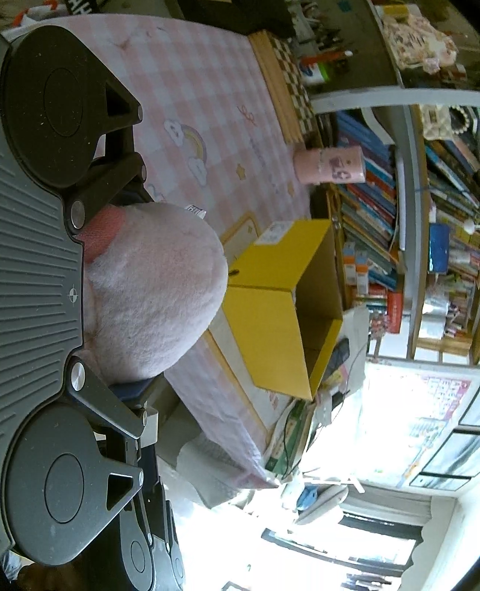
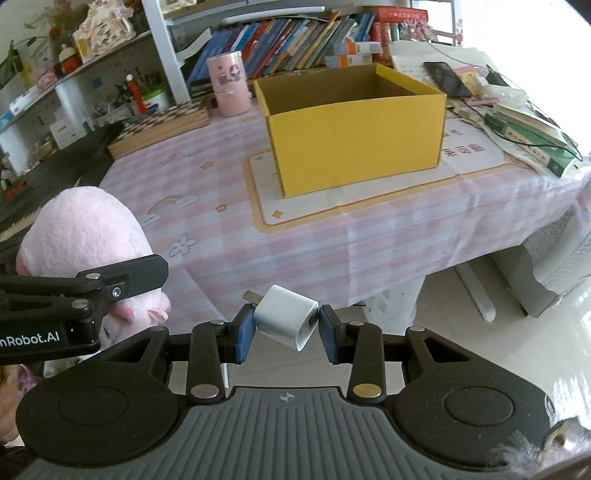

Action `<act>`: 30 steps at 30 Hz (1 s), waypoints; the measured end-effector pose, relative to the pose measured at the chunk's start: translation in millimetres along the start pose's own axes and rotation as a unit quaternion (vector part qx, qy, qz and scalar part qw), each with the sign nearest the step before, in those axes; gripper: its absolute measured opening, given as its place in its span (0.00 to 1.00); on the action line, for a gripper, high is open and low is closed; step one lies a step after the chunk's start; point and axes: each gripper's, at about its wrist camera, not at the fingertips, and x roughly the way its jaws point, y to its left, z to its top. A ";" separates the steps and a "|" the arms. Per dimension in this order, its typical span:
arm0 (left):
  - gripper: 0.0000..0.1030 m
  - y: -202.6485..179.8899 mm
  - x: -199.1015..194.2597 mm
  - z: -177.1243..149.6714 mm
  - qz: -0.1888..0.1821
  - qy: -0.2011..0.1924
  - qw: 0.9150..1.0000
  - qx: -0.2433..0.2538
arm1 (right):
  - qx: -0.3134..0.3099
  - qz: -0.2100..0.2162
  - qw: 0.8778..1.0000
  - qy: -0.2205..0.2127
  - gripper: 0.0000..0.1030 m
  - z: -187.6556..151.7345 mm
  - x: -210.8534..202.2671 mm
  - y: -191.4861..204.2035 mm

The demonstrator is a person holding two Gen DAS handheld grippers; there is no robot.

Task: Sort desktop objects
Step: 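Lift the plush pig and charger and carry both toward the yellow box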

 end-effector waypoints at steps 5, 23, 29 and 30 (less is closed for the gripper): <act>0.83 -9.0 8.8 6.5 -0.008 0.000 1.000 0.005 | 0.003 -0.007 1.000 -0.002 0.34 4.0 -1.2 -11.2; 0.83 -38.3 47.9 30.0 -0.027 0.008 0.999 0.018 | 0.010 -0.019 1.000 0.013 0.34 24.8 9.6 -53.7; 0.83 -46.7 64.8 40.4 -0.027 0.012 0.999 0.024 | 0.012 -0.017 1.000 0.020 0.34 37.5 21.0 -71.0; 0.83 -48.5 66.8 42.8 -0.025 0.009 0.999 0.025 | 0.010 -0.016 1.000 0.019 0.34 41.5 22.6 -74.1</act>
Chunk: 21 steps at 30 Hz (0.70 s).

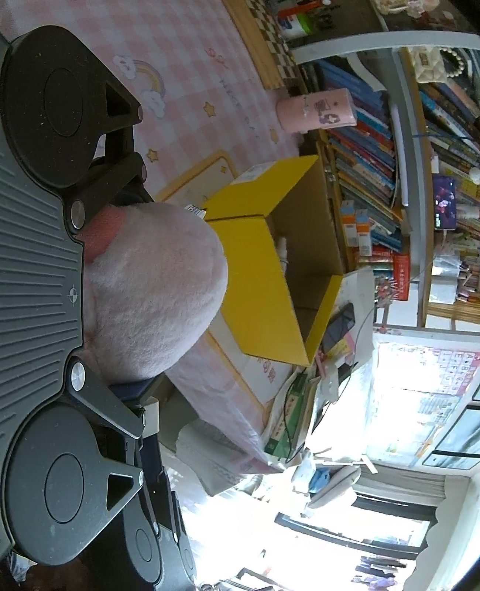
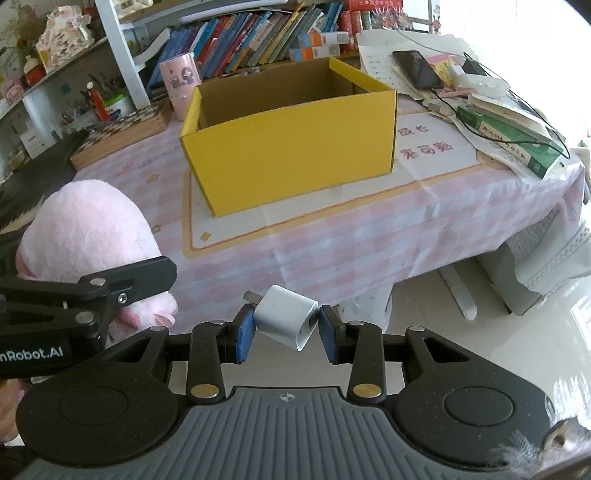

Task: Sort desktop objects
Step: 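Lift the plush pig and charger and carry both toward the yellow box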

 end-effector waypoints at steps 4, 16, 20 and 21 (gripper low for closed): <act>0.83 -3.5 9.9 15.1 0.012 -0.015 1.000 -0.002 | -0.011 0.008 1.000 -0.005 0.34 19.2 8.5 -11.2; 0.83 -4.2 34.1 84.1 0.064 -0.085 0.993 -0.047 | -0.047 0.046 0.996 -0.067 0.34 98.3 24.4 -46.0; 0.83 -3.0 43.9 109.0 0.083 -0.105 0.989 -0.065 | -0.077 0.058 0.990 -0.103 0.34 133.8 24.5 -55.1; 0.83 -2.5 46.8 112.5 0.086 -0.108 0.988 -0.068 | -0.083 0.061 0.989 -0.109 0.34 141.6 26.1 -56.7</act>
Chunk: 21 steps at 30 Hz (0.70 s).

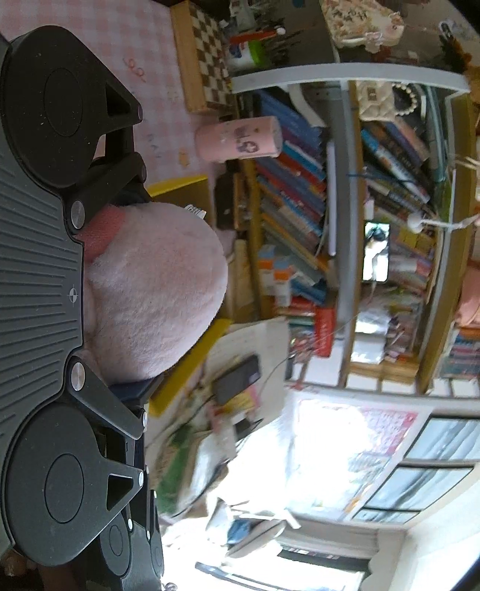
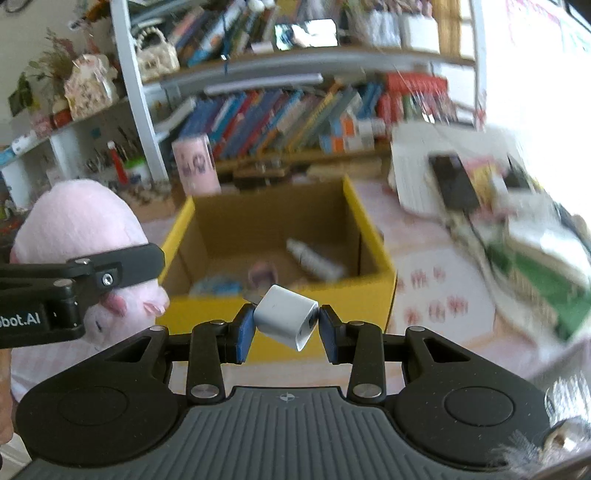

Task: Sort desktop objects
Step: 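Lift the plush pig and charger and carry both toward the yellow box, then lower the plush pig and charger into the yellow box and open both tools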

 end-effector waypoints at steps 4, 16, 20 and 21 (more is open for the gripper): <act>0.84 -5.9 17.0 11.4 0.017 -0.007 1.000 0.003 | -0.031 0.015 0.999 -0.017 0.34 25.9 16.1 -11.2; 0.84 1.3 75.7 19.2 0.060 0.038 0.997 -0.003 | -0.142 0.052 0.988 0.026 0.34 53.9 94.9 -27.3; 0.84 2.6 102.9 14.2 0.078 0.079 0.994 0.024 | -0.226 0.067 0.969 0.070 0.34 50.3 126.9 -22.1; 0.84 3.0 108.2 12.8 0.081 0.088 0.992 0.028 | -0.258 0.071 0.960 0.078 0.34 49.0 134.2 -18.9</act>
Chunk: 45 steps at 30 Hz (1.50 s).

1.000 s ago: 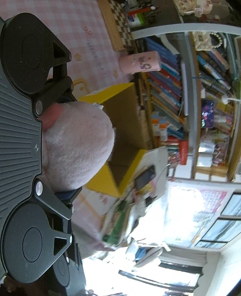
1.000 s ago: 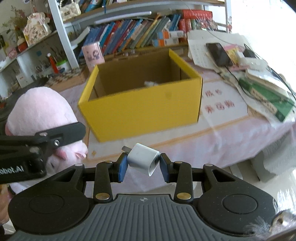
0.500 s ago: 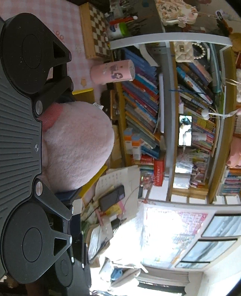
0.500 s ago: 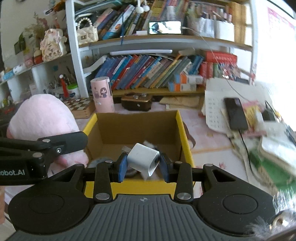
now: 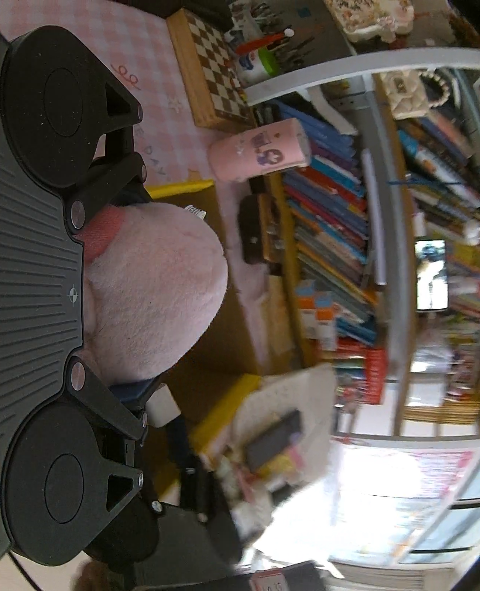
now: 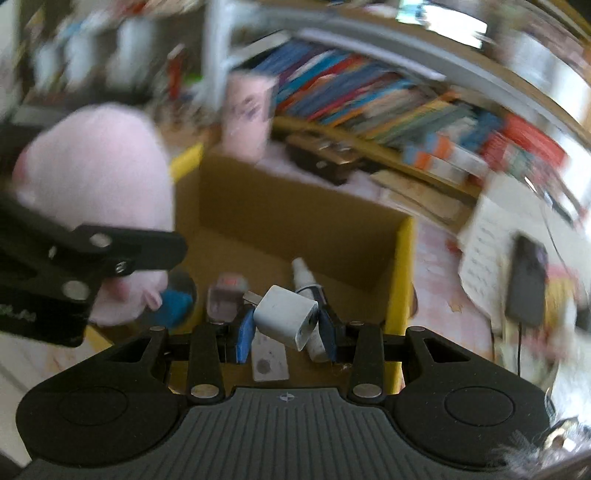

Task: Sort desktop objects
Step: 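Lower the plush pig and charger into the yellow box and open both tools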

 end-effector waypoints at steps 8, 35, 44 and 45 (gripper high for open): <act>0.86 1.8 35.0 -1.0 -0.004 0.049 0.999 -0.008 | -0.075 0.041 0.995 0.055 0.34 8.8 42.0 -3.1; 0.99 16.5 8.2 9.2 0.008 -0.005 0.994 -0.105 | -0.036 0.070 0.996 0.052 0.59 12.2 38.7 -9.2; 0.99 36.4 -48.0 -4.5 0.062 -0.065 0.987 -0.130 | 0.036 0.042 0.998 -0.024 0.65 12.9 -14.0 -6.2; 0.99 36.5 -54.4 -7.5 0.067 -0.070 0.988 -0.123 | 0.043 0.034 0.998 -0.037 0.65 11.8 -21.9 -4.1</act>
